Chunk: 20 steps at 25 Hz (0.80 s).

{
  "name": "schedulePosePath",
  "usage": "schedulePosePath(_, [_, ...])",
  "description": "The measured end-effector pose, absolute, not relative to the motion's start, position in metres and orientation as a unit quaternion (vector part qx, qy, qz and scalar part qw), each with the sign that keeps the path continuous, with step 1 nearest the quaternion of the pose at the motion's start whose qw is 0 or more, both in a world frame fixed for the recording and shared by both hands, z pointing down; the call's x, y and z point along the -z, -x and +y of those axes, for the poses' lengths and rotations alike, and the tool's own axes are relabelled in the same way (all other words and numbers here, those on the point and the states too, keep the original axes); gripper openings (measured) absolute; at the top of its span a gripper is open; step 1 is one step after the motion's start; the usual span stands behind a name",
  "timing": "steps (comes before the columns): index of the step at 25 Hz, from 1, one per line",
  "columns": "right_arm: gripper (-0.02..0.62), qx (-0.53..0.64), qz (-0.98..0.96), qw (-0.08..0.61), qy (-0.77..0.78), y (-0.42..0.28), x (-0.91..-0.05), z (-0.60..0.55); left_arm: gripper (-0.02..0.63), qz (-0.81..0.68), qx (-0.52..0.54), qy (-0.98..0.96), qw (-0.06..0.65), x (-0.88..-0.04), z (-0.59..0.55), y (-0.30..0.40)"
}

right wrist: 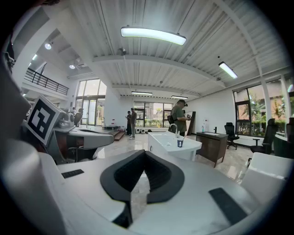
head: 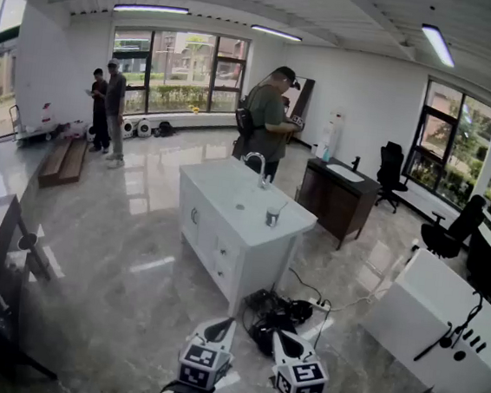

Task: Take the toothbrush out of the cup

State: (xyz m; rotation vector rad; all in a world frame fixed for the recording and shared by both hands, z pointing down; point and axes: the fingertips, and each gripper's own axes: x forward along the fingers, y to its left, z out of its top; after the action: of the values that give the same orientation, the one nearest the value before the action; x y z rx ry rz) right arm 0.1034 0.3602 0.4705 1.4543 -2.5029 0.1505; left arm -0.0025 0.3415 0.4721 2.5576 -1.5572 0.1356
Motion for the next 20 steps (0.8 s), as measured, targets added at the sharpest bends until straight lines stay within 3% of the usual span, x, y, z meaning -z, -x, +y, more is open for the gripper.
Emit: schedulePosePath(20, [-0.002, -0.048, -0.863, 0.112, -0.49, -0.122, -0.47, 0.13, 0.0, -0.529, -0.046, -0.845, 0.07, -0.469, 0.112, -0.021])
